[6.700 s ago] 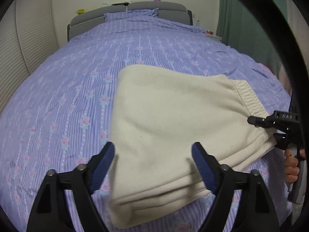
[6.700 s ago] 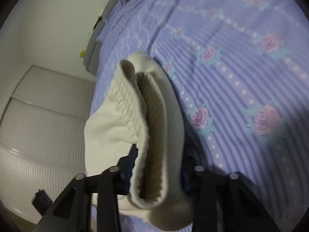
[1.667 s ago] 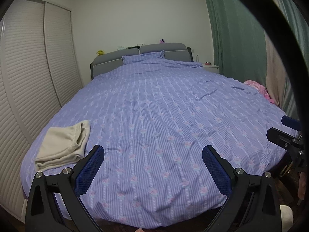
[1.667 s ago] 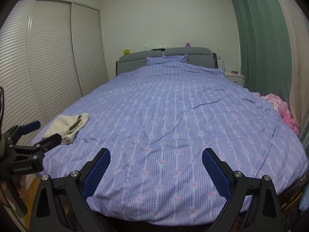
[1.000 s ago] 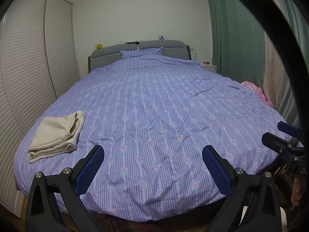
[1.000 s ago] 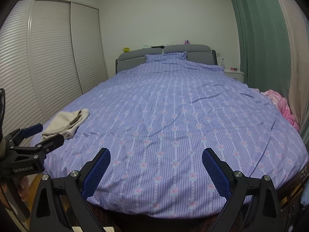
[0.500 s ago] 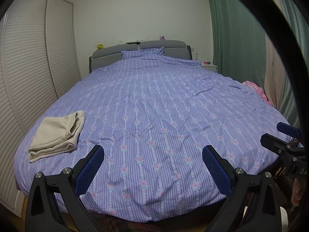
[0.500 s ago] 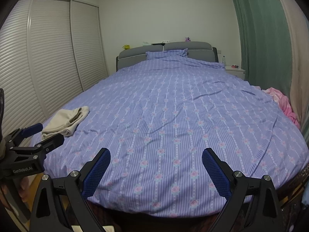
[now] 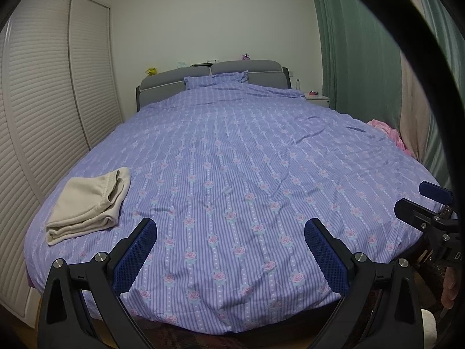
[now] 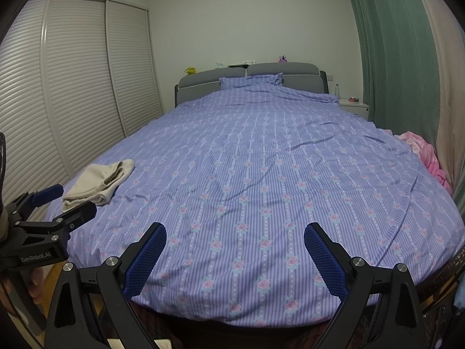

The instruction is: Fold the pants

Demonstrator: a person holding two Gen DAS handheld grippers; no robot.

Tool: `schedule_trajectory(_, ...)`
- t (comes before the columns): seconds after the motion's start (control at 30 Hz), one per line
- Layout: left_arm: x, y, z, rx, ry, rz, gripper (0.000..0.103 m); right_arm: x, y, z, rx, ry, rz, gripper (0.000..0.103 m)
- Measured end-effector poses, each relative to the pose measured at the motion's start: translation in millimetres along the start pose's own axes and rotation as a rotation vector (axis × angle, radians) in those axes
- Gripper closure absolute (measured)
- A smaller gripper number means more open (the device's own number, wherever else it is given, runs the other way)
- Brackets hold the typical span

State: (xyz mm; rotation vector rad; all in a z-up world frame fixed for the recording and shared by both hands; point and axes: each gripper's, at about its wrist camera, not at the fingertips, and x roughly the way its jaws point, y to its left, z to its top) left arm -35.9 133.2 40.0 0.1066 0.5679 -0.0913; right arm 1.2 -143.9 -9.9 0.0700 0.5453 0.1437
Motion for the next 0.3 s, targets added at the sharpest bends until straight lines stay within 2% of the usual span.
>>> schedule_trajectory(0.3,4.4,0.3,-1.9,-0.013,0.020,0.003,0.000,3.7,1.6,-2.1,0.002,0.008,-0.003,0.006)
